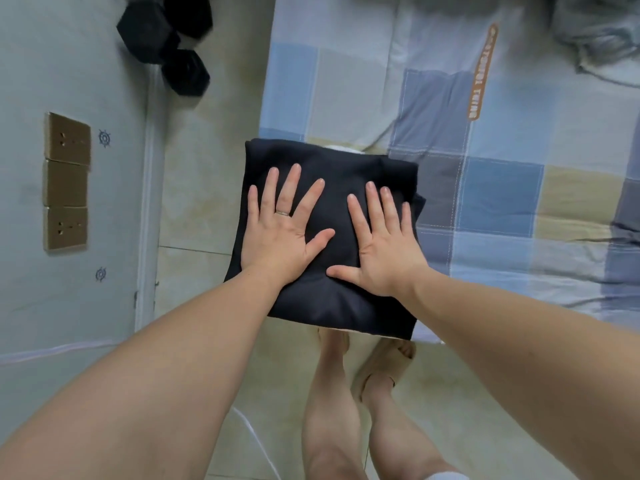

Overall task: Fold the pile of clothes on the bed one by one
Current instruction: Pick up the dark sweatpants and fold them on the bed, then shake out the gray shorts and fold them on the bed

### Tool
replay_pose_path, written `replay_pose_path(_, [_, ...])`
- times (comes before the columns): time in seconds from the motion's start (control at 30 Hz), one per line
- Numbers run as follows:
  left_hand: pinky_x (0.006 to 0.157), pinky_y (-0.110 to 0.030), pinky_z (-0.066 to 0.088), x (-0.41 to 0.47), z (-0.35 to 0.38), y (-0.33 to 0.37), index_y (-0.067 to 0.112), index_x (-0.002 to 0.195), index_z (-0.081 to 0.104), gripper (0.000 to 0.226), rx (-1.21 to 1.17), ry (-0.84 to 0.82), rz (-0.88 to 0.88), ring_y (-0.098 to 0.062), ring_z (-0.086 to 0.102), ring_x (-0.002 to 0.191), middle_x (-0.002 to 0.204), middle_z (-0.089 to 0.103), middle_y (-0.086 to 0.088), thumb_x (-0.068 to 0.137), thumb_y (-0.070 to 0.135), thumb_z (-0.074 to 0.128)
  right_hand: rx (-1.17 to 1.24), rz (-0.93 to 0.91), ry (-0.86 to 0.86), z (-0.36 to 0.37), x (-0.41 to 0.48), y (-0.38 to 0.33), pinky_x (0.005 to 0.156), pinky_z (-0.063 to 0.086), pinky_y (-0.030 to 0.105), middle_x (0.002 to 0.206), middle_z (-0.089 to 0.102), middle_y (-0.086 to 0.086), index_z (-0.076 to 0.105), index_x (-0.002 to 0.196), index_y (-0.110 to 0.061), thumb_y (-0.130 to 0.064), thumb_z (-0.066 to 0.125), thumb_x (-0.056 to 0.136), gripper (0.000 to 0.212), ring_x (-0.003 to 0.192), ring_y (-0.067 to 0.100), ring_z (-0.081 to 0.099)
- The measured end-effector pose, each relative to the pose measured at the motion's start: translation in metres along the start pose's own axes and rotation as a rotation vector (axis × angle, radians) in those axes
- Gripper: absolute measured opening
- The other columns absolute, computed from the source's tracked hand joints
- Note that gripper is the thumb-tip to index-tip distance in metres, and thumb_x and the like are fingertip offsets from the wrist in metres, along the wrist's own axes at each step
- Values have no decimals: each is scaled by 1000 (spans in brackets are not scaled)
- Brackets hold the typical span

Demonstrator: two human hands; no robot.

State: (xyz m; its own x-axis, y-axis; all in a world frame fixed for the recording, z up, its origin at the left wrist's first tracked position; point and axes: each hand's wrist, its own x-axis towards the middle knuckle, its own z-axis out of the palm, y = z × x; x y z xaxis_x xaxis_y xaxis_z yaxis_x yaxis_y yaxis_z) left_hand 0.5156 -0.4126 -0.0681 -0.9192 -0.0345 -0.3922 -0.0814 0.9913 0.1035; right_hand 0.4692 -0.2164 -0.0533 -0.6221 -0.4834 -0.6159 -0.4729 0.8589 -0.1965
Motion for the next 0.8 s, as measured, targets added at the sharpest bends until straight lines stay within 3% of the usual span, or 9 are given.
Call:
replay_pose_path(0.1, [125,-53,-3,-9,-38,15,39,157,-16,81,-63,-165,-82,-29,-21,153,167,-22,1,96,70,28,15,-4,-188,-43,-18,3,122,-1,60,163,-30,7,-26,154,-30,-78,49,83,113,152,29,-22])
replay_pose_path(0.17, [125,-53,2,-17,-72,31,37,159,-7,80,-207,-286,-168,-27,-17,154,168,-19,1,99,63,39,77,-5,-301,-77,-38,6,123,4,57,168,-16,3,-13,158,-36,-68,50,90,98,155,26,-10])
replay_pose_path(0.23, [124,-54,6,-25,-112,50,36,160,6,73,-364,-378,-244,-26,-10,155,169,-11,1,100,61,39,125,5,-293,-112,-69,14,123,10,53,169,-1,1,-5,159,-39,-59,49,95,86,155,26,3])
replay_pose_path(0.43, [122,-48,16,-49,-211,123,38,158,20,58,-741,-231,-248,-18,2,155,168,10,9,104,55,35,157,110,-124,-199,-174,73,122,18,46,169,7,-3,-2,160,-36,-47,48,100,79,153,23,13])
replay_pose_path(0.8, [122,-47,16,-23,-251,337,35,157,25,60,-729,-165,-170,-20,4,155,168,13,7,103,54,40,196,226,-40,-240,-304,299,112,34,42,163,29,-7,7,160,-34,-45,52,99,77,147,22,30])
